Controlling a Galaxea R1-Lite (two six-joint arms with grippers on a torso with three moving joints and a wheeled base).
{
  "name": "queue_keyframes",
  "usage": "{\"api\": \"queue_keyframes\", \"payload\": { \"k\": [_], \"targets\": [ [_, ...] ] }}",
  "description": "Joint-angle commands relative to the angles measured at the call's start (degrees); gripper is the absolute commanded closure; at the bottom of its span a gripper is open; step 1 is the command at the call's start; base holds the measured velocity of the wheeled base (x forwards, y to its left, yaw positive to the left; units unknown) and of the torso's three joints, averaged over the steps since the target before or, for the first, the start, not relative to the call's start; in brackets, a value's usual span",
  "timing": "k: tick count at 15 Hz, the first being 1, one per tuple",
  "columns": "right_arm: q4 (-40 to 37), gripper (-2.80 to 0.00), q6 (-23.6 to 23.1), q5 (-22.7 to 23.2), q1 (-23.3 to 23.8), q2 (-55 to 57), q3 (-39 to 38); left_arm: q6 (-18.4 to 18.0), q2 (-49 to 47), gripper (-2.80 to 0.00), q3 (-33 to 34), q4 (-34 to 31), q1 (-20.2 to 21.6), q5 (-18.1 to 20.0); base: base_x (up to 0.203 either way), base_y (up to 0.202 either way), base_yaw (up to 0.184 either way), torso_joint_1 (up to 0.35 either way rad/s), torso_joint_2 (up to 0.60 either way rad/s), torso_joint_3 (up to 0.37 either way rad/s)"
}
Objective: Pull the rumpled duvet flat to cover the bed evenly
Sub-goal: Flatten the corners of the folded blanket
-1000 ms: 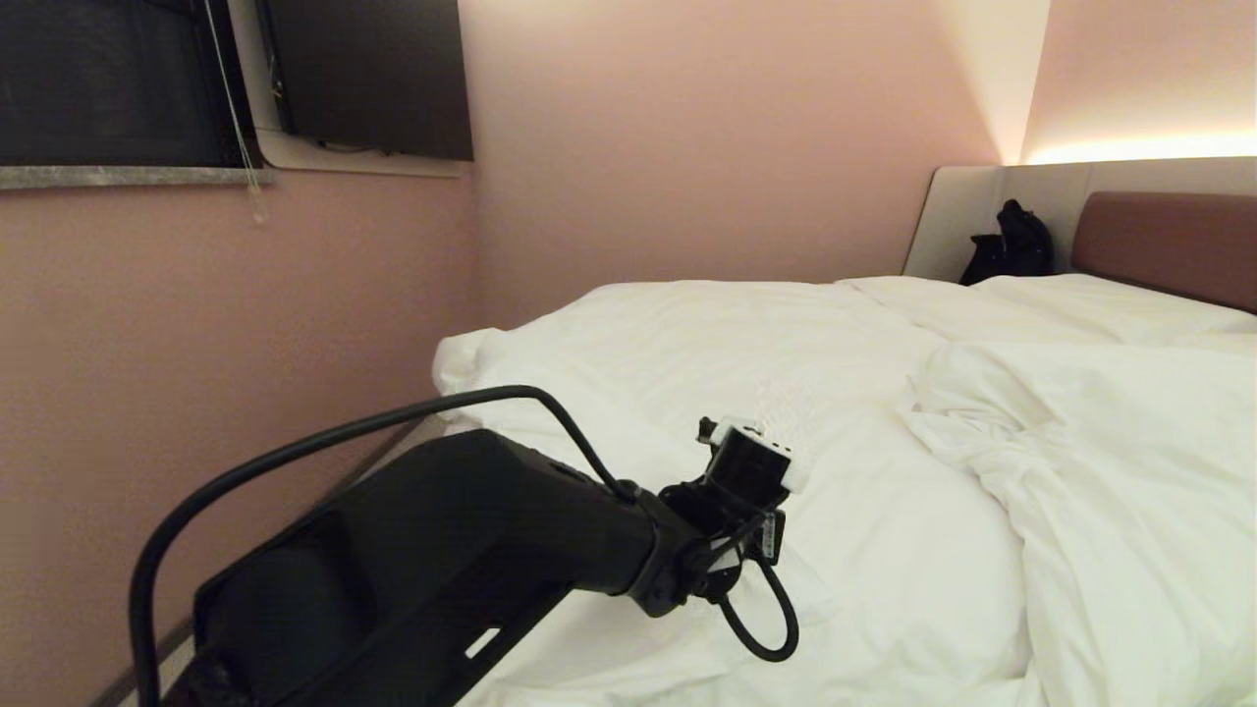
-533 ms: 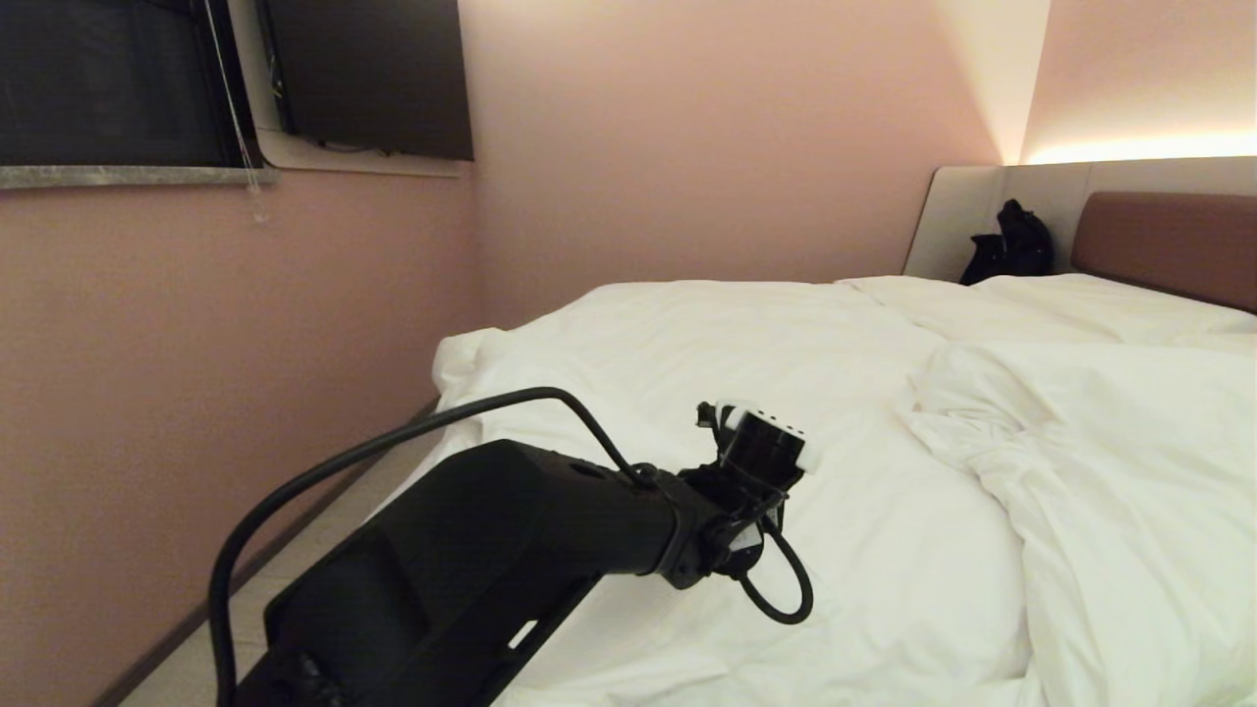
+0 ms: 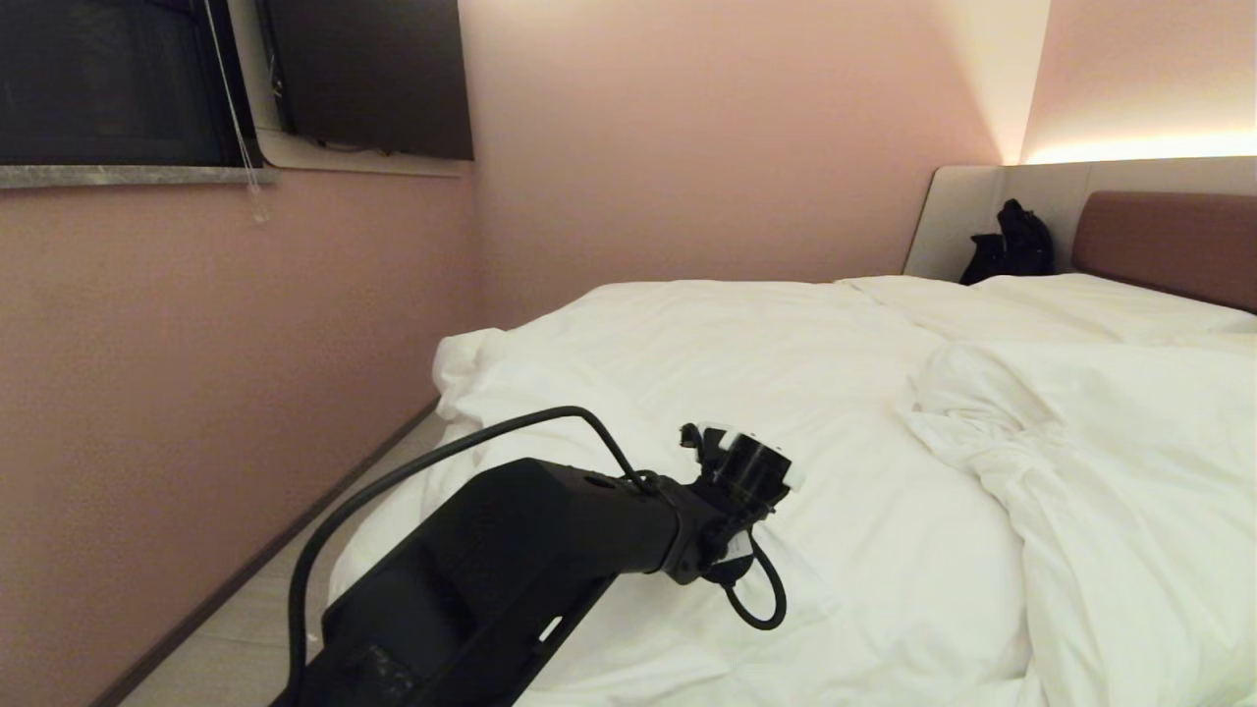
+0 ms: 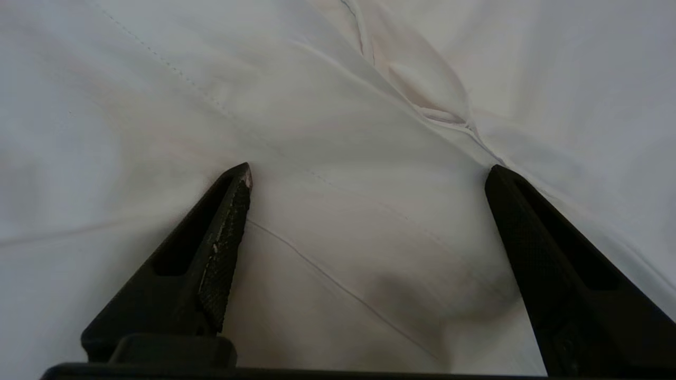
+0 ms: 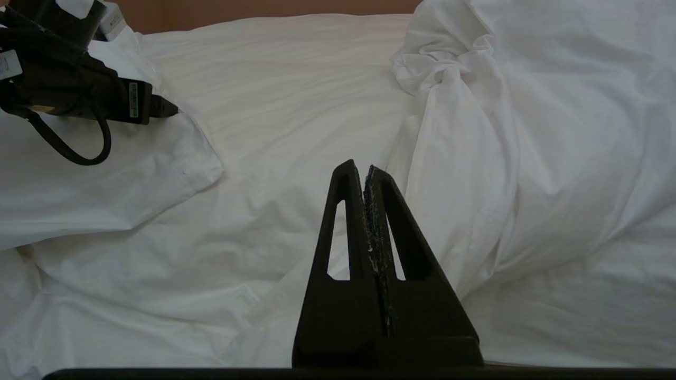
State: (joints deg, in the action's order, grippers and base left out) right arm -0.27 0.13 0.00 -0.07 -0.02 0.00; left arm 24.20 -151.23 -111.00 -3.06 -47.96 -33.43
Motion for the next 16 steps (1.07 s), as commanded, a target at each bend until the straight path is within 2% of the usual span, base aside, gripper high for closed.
{"api": "queue_keyframes", "payload": {
  "k": [1,6,11,12,13,16],
  "targets": [
    [0.00,0.00,0.04,0.00,-0.01,0.02,0.00,0.15,-1.94,-2.80,-0.01,-1.19,0.47,-0.30,0.000,0.000,0.000,0.000,0.00,0.000],
    [0.00,0.00,0.01,0.00,-0.01,0.02,0.00,0.23,-2.75,-2.80,-0.01,-5.42,1.54,-0.49,0.000,0.000,0.000,0.000,0.00,0.000],
    [0.00,0.00,-0.02,0.02,-0.01,0.02,0.00,0.34,-3.72,-2.80,-0.01,-5.82,1.55,-0.41,0.000,0.000,0.000,0.000,0.00,0.000],
    [0.00,0.00,0.04,0.00,-0.01,0.02,0.00,0.41,-3.72,-0.57,-0.01,-5.91,1.55,-0.41,0.000,0.000,0.000,0.000,0.00,0.000],
    [0.00,0.00,-0.04,0.00,-0.01,0.02,0.00,0.32,-3.72,0.00,-0.01,-5.99,1.55,-0.41,0.000,0.000,0.000,0.000,0.00,0.000],
    [0.00,0.00,0.04,0.00,-0.01,0.02,0.00,0.59,-3.72,0.00,0.08,-5.64,1.55,-0.32,0.000,0.000,0.000,0.000,0.00,0.000]
  ]
}}
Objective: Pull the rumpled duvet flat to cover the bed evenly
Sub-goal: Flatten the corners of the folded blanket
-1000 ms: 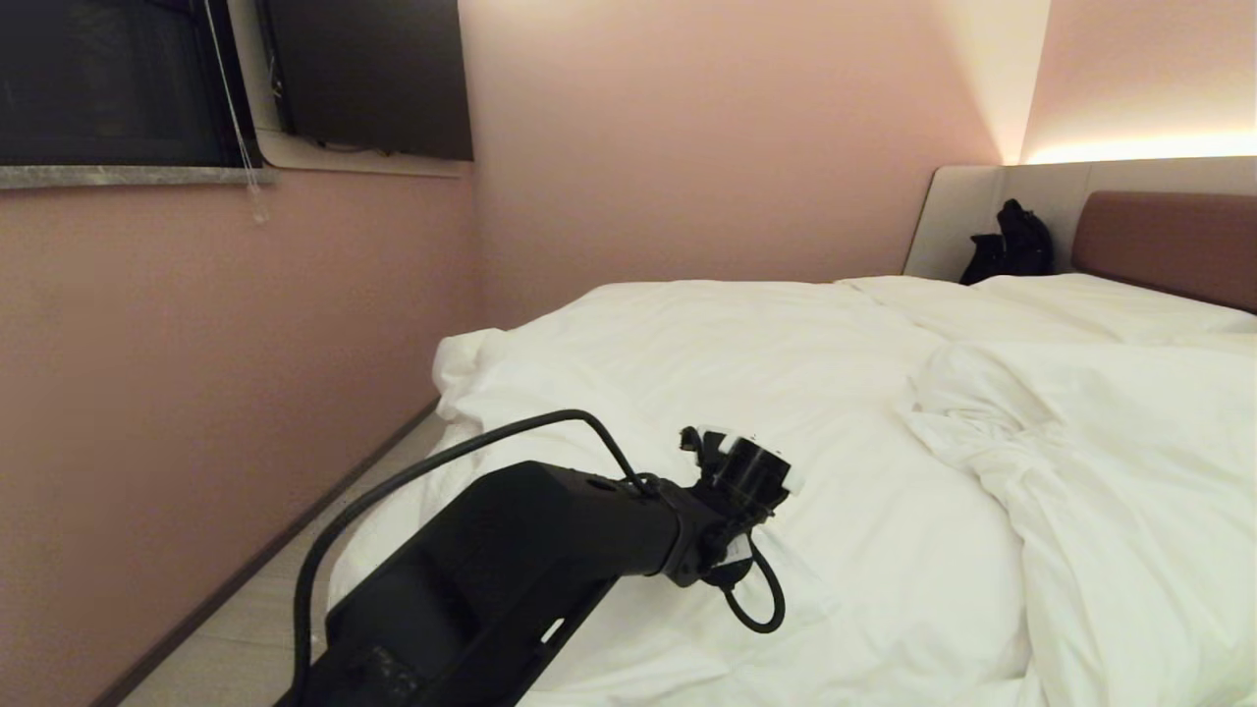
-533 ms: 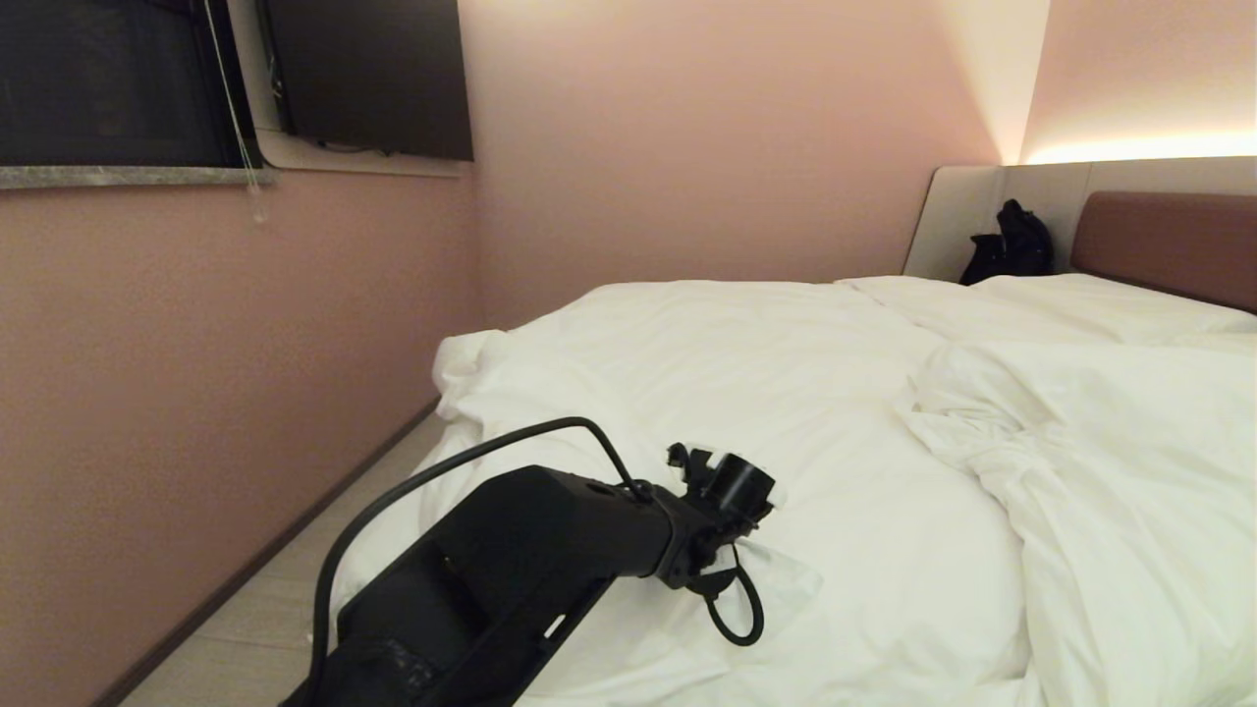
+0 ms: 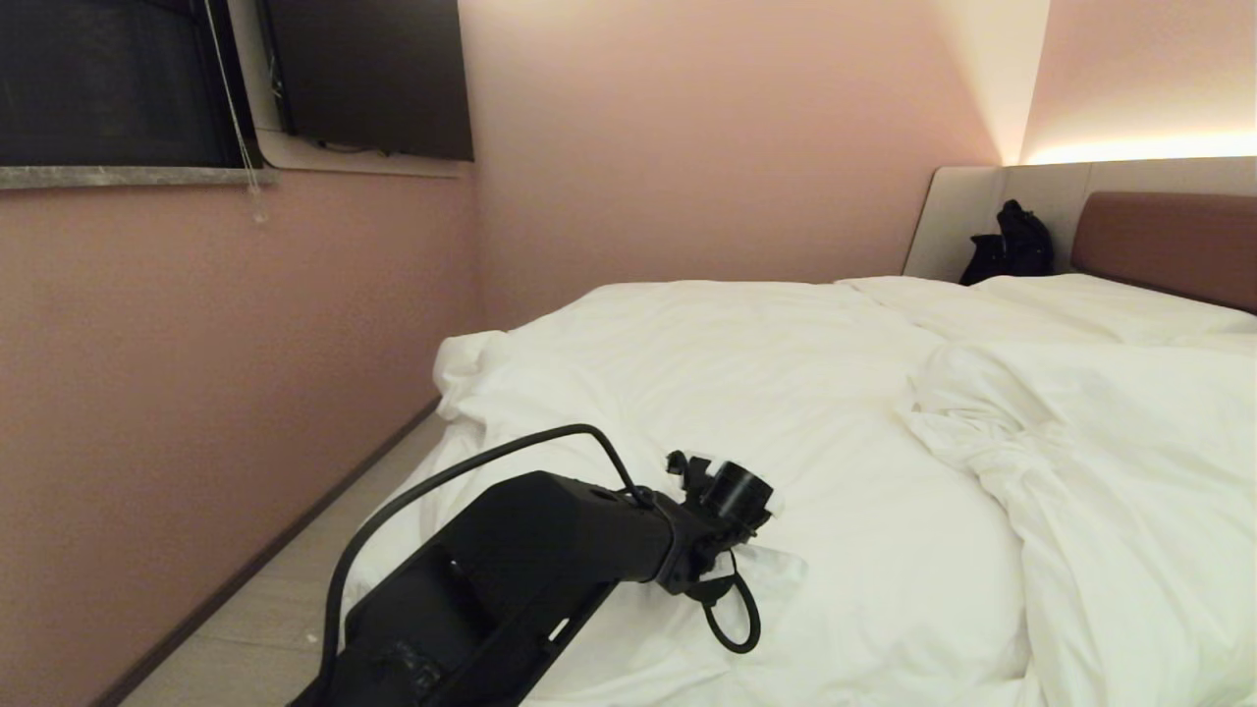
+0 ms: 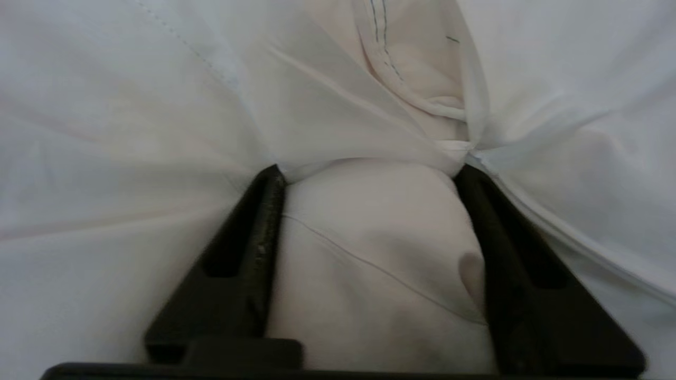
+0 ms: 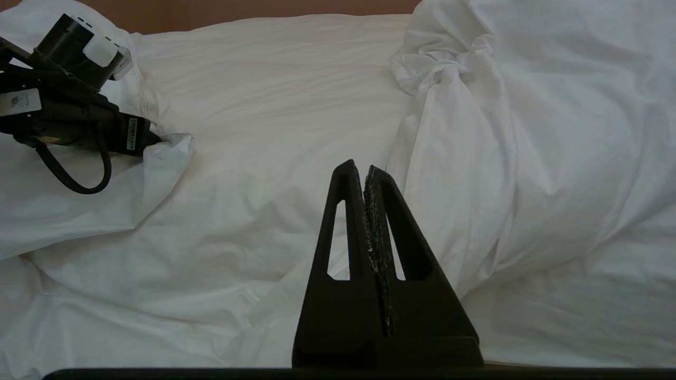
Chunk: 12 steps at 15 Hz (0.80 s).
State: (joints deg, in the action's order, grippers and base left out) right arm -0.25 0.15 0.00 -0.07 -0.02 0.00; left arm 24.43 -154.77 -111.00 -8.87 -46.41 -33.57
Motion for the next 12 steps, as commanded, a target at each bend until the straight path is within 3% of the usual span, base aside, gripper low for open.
{"api": "queue_keyframes", "payload": {
  "k": [1,8,12],
  "targets": [
    [-0.01,0.00,0.02,0.00,-0.01,0.02,0.00,0.38,-0.17,0.00,0.08,0.17,0.00,-0.18,0.000,0.000,0.000,0.000,0.00,0.000],
    [-0.01,0.00,0.02,0.00,-0.01,0.02,0.00,2.82,2.81,0.00,0.96,-3.08,0.00,-0.35,0.000,0.000,0.000,0.000,0.00,0.000],
    [-0.01,0.00,-0.02,0.00,-0.01,0.02,0.00,8.75,8.87,0.00,1.90,-10.90,0.16,-0.79,0.000,0.000,0.000,0.000,0.00,0.000]
  ]
}}
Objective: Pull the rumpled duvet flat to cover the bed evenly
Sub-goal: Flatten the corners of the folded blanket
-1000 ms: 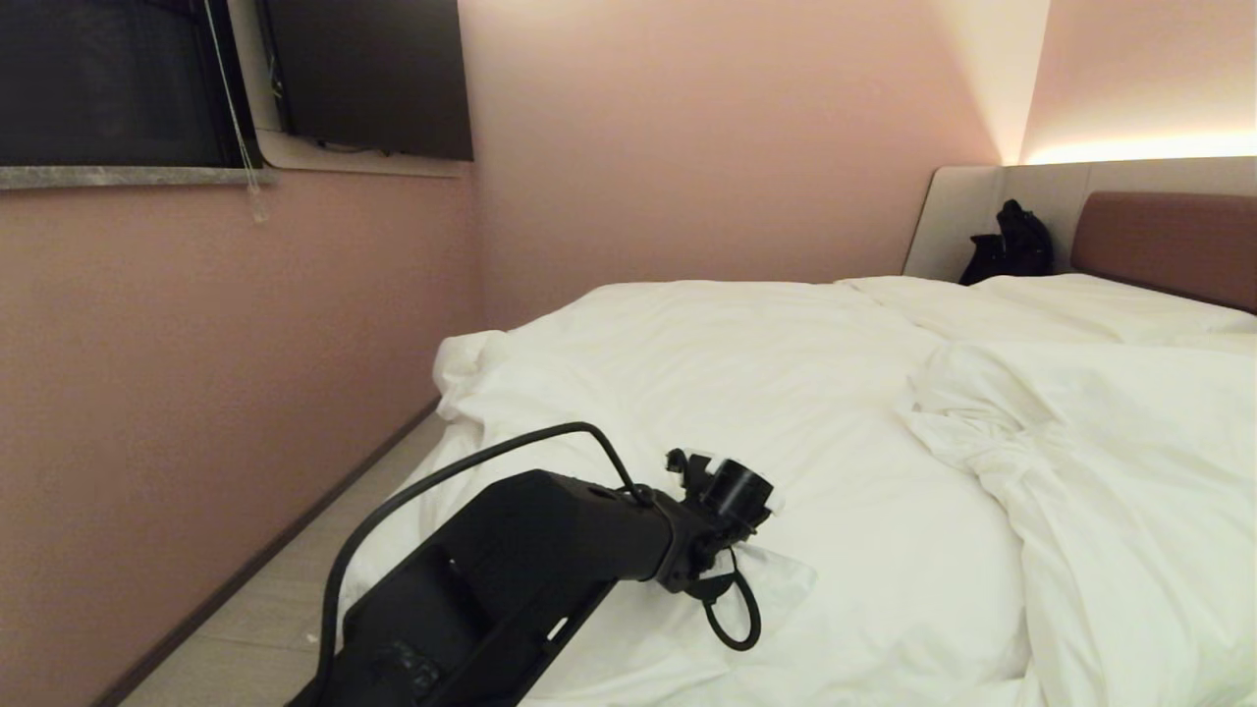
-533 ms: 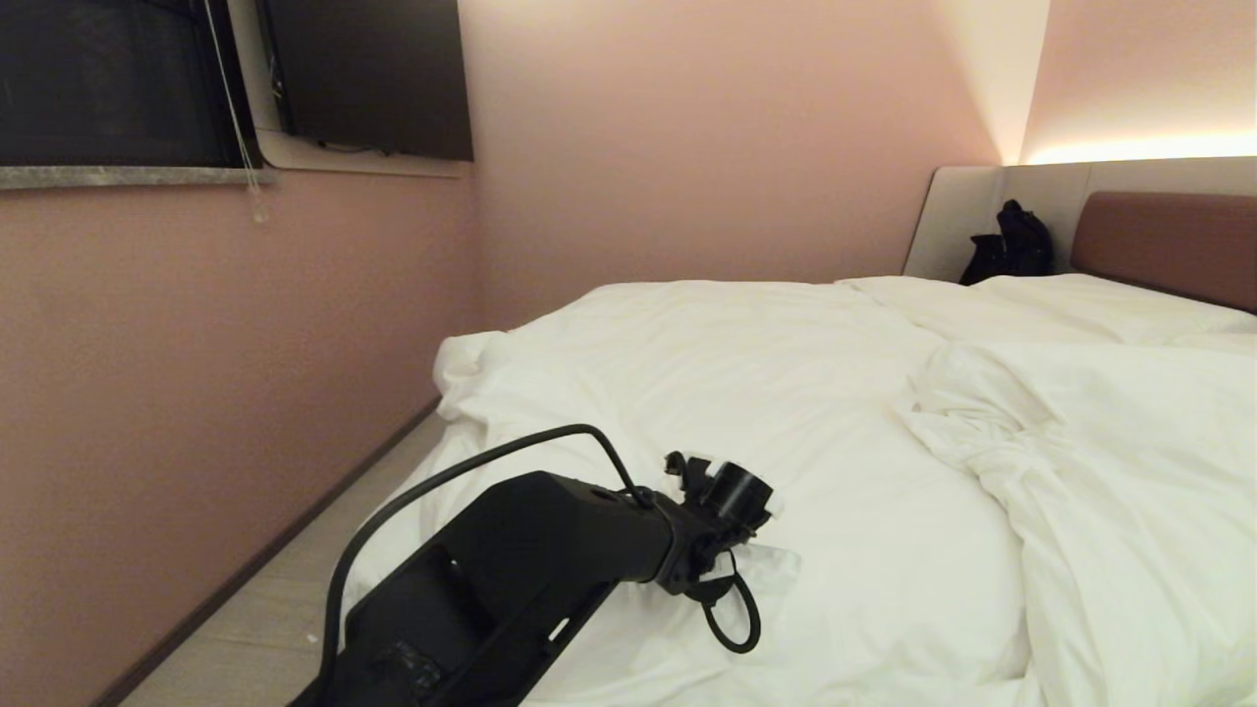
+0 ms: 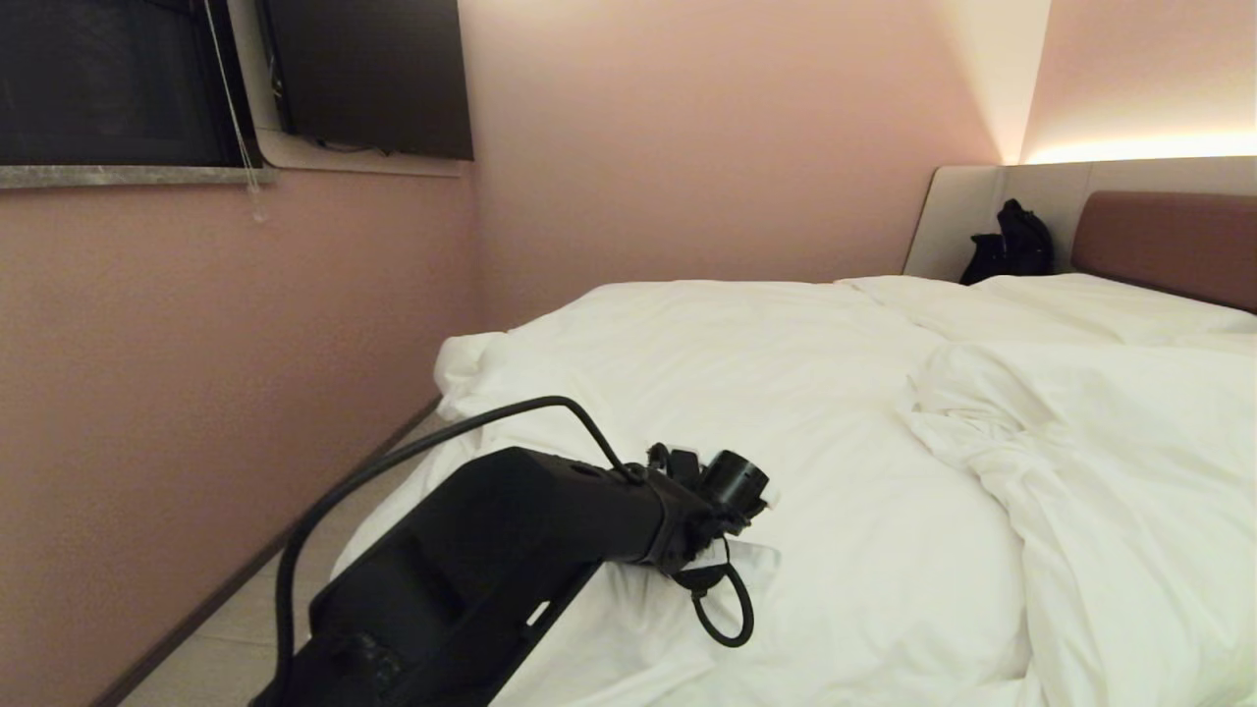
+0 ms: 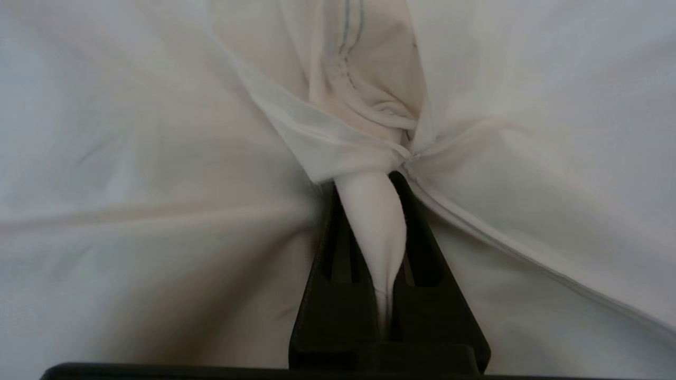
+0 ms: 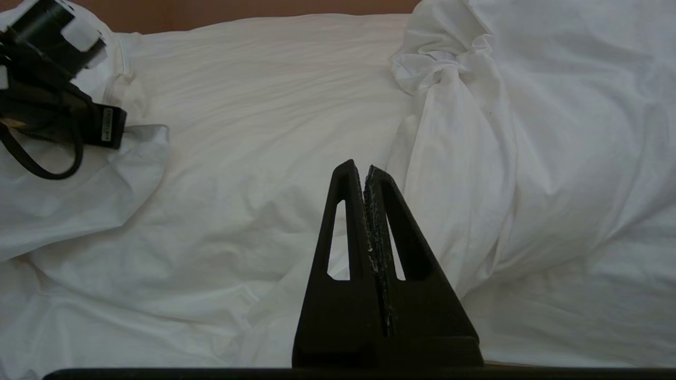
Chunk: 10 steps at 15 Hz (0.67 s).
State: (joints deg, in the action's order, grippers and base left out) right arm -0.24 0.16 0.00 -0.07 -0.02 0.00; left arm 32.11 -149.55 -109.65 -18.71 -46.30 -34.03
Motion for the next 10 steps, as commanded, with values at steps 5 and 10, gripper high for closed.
{"api": "queue_keyframes", "payload": {
  "k": [5,10],
  "targets": [
    [-0.02,0.00,0.02,0.00,-0.01,0.02,0.00,2.72,18.84,0.00,12.87,-1.40,2.32,-3.33,0.000,0.000,0.000,0.000,0.00,0.000],
    [-0.02,0.00,0.02,0.00,-0.01,0.02,0.00,5.59,40.38,0.00,35.59,1.53,9.66,-5.09,0.000,0.000,0.000,0.000,0.00,0.000]
  ]
}}
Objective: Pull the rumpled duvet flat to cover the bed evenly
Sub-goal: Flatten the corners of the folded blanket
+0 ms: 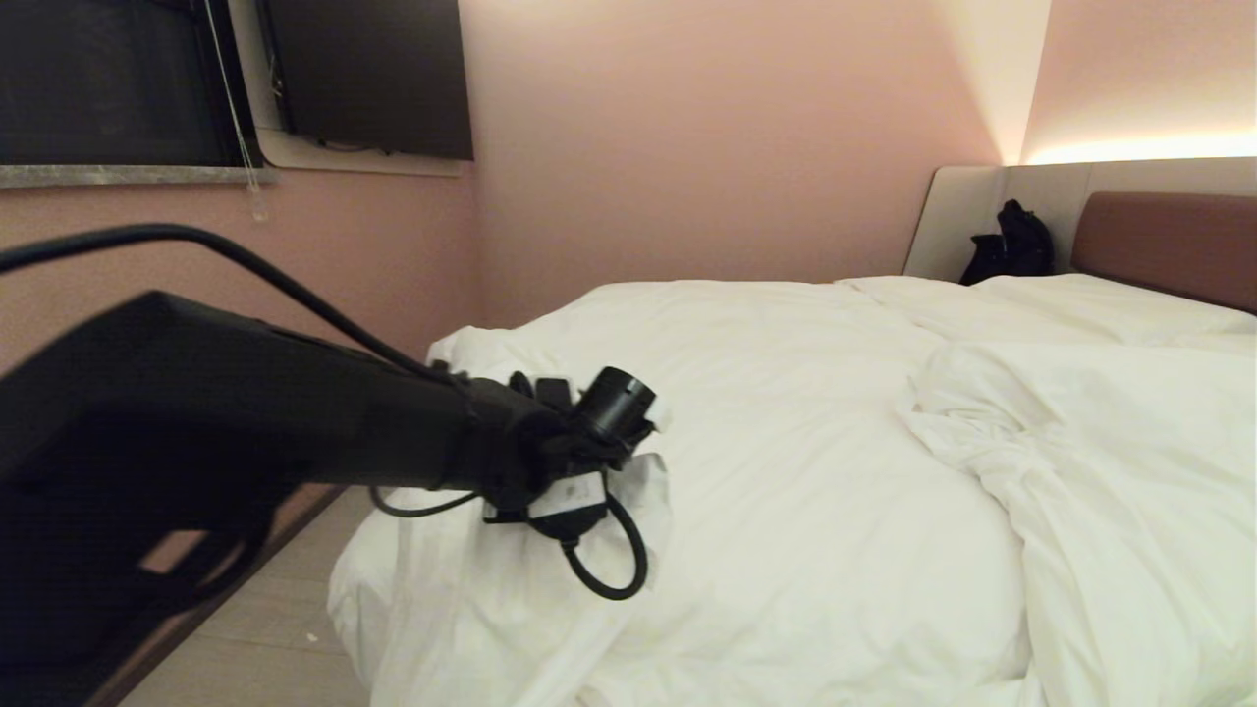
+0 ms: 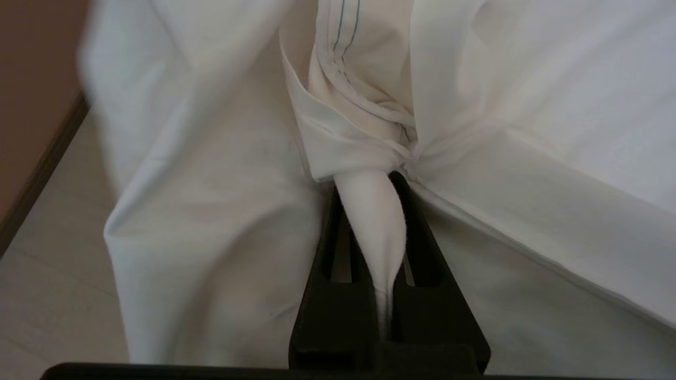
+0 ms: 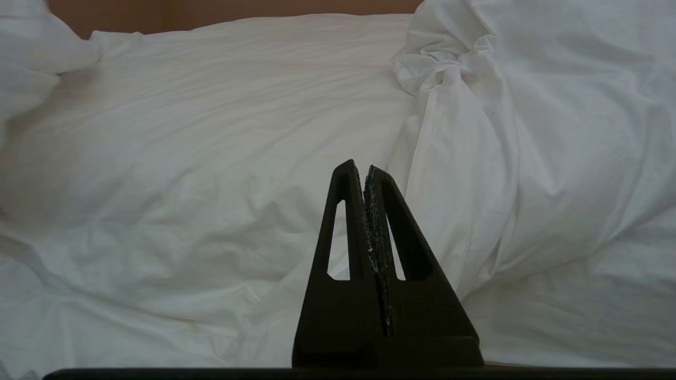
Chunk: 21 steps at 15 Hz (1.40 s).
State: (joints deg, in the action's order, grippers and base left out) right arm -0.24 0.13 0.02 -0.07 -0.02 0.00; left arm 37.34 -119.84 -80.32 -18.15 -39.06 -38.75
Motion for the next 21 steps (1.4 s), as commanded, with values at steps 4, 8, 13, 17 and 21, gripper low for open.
{"api": "queue_keyframes", "payload": {
  "k": [4,8,13,17,21],
  "targets": [
    [-0.02,0.00,0.04,-0.02,-0.01,0.02,0.00,0.42,25.46,0.00,20.23,4.27,9.43,-0.52,0.000,0.000,0.000,0.000,0.00,0.000],
    [-0.02,0.00,-0.05,-0.02,-0.01,0.02,0.00,0.16,38.23,0.00,32.09,4.89,18.34,0.13,0.000,0.000,0.000,0.000,0.00,0.000],
    [-0.02,0.00,0.04,-0.02,-0.01,0.02,0.00,-1.40,49.67,0.00,42.25,4.96,27.14,2.85,0.000,0.000,0.000,0.000,0.00,0.000],
    [-0.02,0.00,0.01,-0.02,-0.01,0.02,0.00,-4.15,56.87,0.00,48.40,4.99,34.07,3.59,0.000,0.000,0.000,0.000,0.00,0.000],
    [-0.02,0.00,0.02,0.04,-0.01,0.02,0.00,-4.82,59.91,0.00,52.77,5.02,39.51,3.85,0.000,0.000,0.000,0.000,0.00,0.000]
  ]
}}
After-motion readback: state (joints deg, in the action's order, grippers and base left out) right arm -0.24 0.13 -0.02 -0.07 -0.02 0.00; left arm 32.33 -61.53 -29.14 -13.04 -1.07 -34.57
